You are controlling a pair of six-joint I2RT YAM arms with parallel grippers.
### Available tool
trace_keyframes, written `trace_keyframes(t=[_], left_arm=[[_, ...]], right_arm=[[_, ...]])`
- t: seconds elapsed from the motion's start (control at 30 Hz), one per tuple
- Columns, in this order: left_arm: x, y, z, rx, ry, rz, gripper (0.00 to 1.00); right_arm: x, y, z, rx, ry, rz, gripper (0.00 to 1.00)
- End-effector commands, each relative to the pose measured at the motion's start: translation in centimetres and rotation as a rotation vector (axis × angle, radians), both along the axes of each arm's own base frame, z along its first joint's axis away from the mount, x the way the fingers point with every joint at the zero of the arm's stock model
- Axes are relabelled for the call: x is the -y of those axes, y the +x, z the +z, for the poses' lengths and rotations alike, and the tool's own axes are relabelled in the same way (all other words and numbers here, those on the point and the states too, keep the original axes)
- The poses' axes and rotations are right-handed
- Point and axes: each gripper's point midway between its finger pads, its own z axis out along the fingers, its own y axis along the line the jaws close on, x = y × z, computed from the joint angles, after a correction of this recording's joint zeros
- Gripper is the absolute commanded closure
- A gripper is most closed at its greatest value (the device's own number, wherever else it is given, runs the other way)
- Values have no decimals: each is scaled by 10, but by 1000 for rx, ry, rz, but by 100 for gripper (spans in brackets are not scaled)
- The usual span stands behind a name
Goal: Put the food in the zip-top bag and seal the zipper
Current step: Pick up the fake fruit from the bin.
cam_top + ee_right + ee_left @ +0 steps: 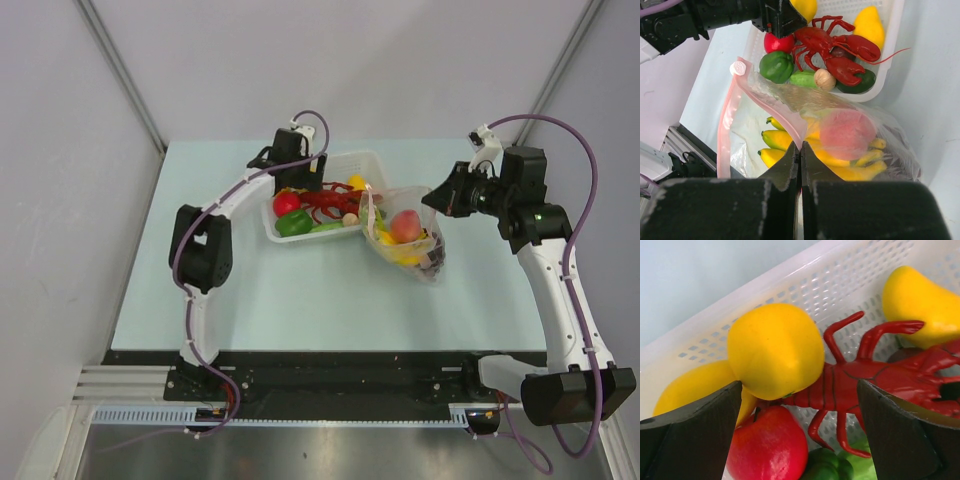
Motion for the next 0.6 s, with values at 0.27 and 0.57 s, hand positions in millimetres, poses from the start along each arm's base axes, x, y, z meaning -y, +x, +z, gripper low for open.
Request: trace_keyframes(t=[0.27, 0.57], left_arm=[[4, 37, -5, 101, 49, 89, 0], [7, 22, 27, 155, -12, 56, 25]], right_arm=[[0, 0, 17, 45, -7, -8, 100], [-1, -3, 15, 39, -14, -2, 100]])
